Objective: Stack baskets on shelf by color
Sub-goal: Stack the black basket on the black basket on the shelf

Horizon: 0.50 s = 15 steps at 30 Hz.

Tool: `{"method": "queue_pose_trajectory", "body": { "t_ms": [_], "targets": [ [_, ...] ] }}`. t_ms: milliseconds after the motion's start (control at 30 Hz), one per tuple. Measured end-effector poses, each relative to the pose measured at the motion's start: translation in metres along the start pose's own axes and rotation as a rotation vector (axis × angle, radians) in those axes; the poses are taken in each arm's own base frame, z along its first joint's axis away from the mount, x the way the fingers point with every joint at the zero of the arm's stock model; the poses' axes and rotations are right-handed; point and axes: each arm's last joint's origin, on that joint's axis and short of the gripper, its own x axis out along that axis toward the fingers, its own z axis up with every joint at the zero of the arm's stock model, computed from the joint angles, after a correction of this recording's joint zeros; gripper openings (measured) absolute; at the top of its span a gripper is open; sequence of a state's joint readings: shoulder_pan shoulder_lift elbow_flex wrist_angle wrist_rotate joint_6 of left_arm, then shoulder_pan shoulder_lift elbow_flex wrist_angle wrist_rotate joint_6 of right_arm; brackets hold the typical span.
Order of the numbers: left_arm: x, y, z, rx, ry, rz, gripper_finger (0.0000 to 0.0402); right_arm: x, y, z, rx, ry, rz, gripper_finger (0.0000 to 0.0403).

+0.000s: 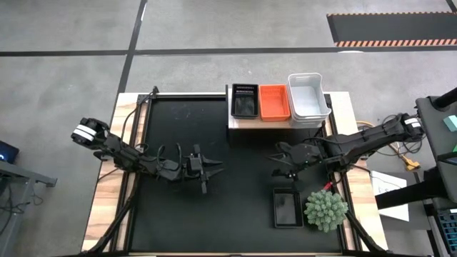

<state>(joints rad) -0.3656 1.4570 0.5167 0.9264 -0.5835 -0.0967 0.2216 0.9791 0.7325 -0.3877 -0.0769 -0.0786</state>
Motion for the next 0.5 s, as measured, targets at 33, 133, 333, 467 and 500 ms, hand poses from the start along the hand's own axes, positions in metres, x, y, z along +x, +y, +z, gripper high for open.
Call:
{"method": "queue_pose_trajectory", "body": {
  "t_ms": [33, 133, 333, 467, 500],
  "targets": [
    [0.0, 0.0, 0.0, 0.001, 0.0, 0.0, 0.0106, 0.001, 0.002, 0.0, -0.008, -0.012, 0.004, 0.0009],
    [0.0, 0.0, 0.0, 0.005, 0.001, 0.0, 0.0106, 0.004, 0.009, 0.002, -0.038, -0.057, 0.002, 0.0009],
    [0.0, 0.0, 0.0, 0.031, 0.0, 0.0, 0.0106, 0.011, 0.025, 0.009, -0.077, -0.134, 0.049, 0.0009],
    [0.0, 0.0, 0.0, 0.033, 0.0, 0.001, 0.0106, 0.017, 0.037, 0.01, -0.045, -0.102, 0.09, 0.0009],
    [0.0, 0.0, 0.0, 0.034, 0.0, 0.001, 0.0106, 0.018, 0.04, 0.011, -0.027, -0.095, 0.1, 0.0009]
  ]
}}
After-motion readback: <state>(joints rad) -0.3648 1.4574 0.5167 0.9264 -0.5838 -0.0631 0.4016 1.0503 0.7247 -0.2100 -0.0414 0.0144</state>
